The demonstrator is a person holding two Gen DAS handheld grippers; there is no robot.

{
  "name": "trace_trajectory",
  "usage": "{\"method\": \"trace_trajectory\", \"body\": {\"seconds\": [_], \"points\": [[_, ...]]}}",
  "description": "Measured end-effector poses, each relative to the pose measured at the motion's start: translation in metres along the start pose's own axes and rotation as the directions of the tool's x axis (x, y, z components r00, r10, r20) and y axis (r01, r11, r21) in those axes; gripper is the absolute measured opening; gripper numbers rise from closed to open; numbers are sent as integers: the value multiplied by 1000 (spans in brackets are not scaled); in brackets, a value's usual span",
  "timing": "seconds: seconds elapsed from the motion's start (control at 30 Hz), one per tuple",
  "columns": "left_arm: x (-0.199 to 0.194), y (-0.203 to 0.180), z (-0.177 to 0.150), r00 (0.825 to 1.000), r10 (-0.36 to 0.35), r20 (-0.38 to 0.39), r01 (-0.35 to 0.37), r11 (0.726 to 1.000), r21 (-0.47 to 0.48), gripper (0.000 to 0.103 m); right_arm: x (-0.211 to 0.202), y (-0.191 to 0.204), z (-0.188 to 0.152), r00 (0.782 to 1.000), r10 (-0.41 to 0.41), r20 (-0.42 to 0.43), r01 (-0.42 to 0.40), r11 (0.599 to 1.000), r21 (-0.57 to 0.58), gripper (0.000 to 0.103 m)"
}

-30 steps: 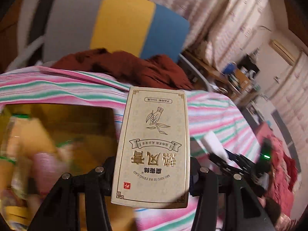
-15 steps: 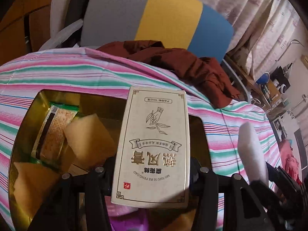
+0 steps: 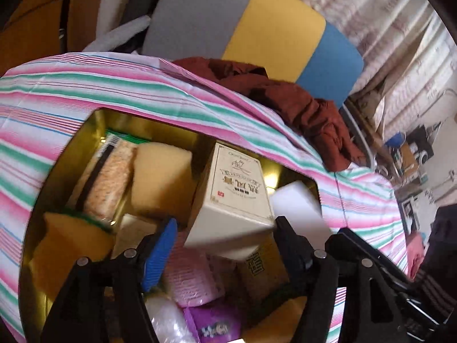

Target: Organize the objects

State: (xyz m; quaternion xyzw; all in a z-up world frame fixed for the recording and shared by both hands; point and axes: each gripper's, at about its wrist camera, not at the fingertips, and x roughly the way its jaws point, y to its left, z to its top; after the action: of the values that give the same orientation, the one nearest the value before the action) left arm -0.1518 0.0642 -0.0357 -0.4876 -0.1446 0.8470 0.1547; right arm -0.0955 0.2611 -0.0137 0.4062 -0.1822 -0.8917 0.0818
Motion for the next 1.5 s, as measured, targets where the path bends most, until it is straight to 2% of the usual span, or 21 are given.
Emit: {"method": "trace_trajectory", "body": {"seconds": [0.07, 0.23, 0.43, 0.5, 0.57, 0.67, 0.8, 0.9, 0.97, 1.1, 1.17, 1.23, 1.33, 1.43, 1.5], "points": [[-11, 0, -2, 999, 0, 34, 0, 1000, -3, 71, -5, -1, -3, 1000, -5, 19, 4, 1000, 11, 83], [-35, -6, -9, 992, 30, 119, -32, 999, 11, 71, -20, -4, -10, 999, 1, 50, -1, 1000, 8, 83], [-51, -14, -29, 992, 16, 128, -24, 998, 62, 72, -33, 10, -22, 997, -49, 59, 53, 996, -71, 83], [-62, -14, -37, 988, 18, 153, -31, 997, 77, 72, -38, 15, -27, 996, -62, 60, 67, 994, -88, 84], [-73, -13, -43, 984, 39, 176, -55, 995, 87, 71, -43, 21, -31, 995, -82, 61, 88, 990, -109, 89], [-90, -9, -53, 972, 106, 211, -129, 987, 98, 71, -52, 29, -38, 993, -93, 74, 102, 986, -129, 97], [-111, -5, -66, 954, 174, 244, -206, 973, 109, 71, -60, 43, -45, 991, -105, 83, 117, 981, -154, 102], [-127, -4, -77, 934, 231, 273, -267, 958, 103, 71, -63, 53, -50, 989, -124, 77, 136, 977, -164, 103], [-133, -1, -81, 927, 249, 280, -285, 954, 94, 71, -66, 60, -55, 987, -144, 77, 155, 973, -173, 103], [-145, 8, -89, 925, 263, 273, -293, 953, 77, 71, -71, 70, -63, 981, -178, 82, 190, 966, -173, 103], [-149, 10, -92, 916, 303, 261, -331, 941, 67, 71, -73, 73, -67, 975, -206, 87, 219, 960, -175, 103], [-152, 10, -94, 898, 354, 262, -383, 921, 70, 71, -74, 78, -70, 967, -240, 92, 253, 951, -178, 103], [-155, 10, -98, 883, 386, 266, -419, 904, 81, 71, -75, 87, -74, 962, -258, 91, 271, 943, -195, 103], [-156, 13, -100, 885, 388, 258, -418, 905, 76, 71, -76, 98, -79, 965, -247, 91, 262, 938, -227, 103], [-158, 14, -102, 880, 395, 263, -426, 902, 71, 71, -75, 104, -81, 958, -266, 105, 284, 927, -247, 103]]}}
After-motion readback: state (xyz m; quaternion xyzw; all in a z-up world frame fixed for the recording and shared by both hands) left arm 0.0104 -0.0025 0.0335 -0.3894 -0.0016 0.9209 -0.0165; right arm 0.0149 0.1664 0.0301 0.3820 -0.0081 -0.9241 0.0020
